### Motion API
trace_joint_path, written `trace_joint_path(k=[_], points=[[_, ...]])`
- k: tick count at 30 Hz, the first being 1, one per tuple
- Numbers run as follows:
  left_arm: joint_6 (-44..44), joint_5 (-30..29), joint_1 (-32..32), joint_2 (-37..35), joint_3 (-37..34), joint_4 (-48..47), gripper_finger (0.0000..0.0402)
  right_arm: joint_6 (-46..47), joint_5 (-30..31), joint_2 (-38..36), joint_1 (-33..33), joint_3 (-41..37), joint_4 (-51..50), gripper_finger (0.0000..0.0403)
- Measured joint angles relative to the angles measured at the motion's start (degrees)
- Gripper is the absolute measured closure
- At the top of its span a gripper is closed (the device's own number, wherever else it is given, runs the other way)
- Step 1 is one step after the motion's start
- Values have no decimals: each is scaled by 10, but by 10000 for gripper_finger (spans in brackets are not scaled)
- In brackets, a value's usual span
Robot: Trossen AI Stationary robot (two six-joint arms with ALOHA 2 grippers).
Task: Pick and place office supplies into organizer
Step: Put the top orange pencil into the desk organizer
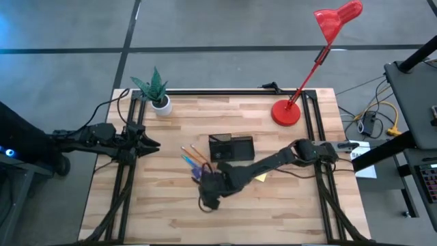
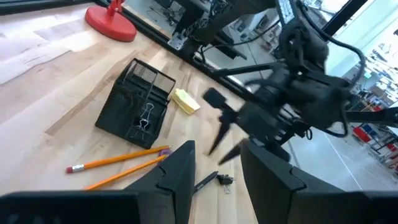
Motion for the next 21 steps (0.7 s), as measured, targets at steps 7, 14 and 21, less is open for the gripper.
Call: trace_joint_path(k=[7,14,21], points=[[-29,1,0,-1,-2,1,285,37,-83,0,-77,-26,-31,323],[-30,1,0,-1,-2,2,285,-28,-94,0,-128,-37,-28,344],[-13,1,0,-4,-2,2,285,-68,-73,0,-151,-36,-50,346]])
